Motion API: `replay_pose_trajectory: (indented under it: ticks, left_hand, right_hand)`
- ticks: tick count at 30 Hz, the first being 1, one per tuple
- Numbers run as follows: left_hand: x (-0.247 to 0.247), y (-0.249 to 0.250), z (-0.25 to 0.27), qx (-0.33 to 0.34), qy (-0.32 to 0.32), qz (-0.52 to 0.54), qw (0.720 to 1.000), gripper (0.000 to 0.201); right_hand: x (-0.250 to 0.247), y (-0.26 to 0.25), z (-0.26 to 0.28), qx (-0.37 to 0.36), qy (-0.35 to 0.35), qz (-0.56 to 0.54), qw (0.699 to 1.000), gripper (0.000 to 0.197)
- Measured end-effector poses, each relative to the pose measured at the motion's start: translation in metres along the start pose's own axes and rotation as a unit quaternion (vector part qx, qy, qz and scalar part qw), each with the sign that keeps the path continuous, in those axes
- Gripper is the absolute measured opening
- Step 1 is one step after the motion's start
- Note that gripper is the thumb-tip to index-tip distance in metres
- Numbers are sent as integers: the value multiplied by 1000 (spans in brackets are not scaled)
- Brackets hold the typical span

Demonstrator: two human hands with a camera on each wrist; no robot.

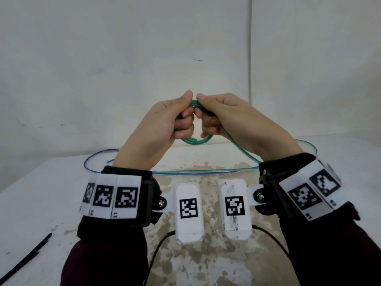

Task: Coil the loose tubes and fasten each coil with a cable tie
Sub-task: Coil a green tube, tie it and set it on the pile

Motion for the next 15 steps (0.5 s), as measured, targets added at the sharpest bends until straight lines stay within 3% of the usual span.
replay_pose_trajectory:
  ticks: [4,10,15]
  left_hand:
    - [-12,5,0,24,60,26,998,41]
    - [-4,1,3,-17,-23,-25,999,48]
    - [-9,13,5,38,60,-6,997,41]
  right_hand:
    - [3,-3,-3,-21,1,-56,998,37]
    - [0,-2,3,-24,-39,23,999,35]
    - [1,-7,2,-33,-14,-45,998,36]
Point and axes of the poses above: each hand's wrist, its own z-axis away from the middle knuckle, its own x-axis out of the palm, y = z × x, the point moved 5 cm from there along -z, towards the middle knuckle, and after that the axes turned 14 degrees about -z, right-handed, at the moved point
